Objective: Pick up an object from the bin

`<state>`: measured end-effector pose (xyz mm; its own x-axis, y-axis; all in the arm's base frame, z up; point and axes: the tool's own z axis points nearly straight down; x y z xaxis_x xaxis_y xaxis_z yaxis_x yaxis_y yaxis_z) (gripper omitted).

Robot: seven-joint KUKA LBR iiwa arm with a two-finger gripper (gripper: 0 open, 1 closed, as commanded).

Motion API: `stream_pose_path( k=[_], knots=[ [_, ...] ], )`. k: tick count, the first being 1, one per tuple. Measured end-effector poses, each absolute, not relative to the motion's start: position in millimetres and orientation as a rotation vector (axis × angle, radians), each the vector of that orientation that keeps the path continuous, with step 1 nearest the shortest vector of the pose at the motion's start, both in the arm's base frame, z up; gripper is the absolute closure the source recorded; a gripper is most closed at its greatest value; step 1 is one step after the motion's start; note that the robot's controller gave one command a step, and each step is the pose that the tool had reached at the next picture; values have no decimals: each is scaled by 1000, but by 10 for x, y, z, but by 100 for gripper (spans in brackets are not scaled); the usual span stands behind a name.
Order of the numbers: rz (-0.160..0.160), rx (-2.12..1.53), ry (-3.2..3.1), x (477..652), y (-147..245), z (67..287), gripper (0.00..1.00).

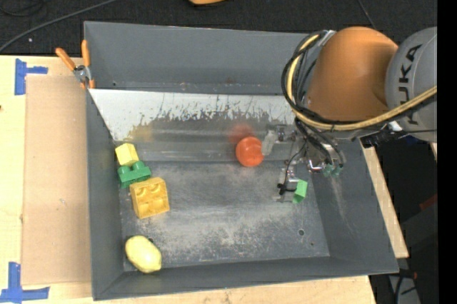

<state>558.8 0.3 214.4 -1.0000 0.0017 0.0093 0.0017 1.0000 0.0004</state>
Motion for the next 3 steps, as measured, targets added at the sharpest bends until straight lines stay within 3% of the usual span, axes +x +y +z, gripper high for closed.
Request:
stream_pose_path(
  k=[1,2,3],
  knots=[
    [-1,-3,-3141,5601,2,2191,0],
    [-1,-49,-3143,5351,-134,1562,0],
    [-3,-45,-3151,5125,166,805,0]
  ],
)
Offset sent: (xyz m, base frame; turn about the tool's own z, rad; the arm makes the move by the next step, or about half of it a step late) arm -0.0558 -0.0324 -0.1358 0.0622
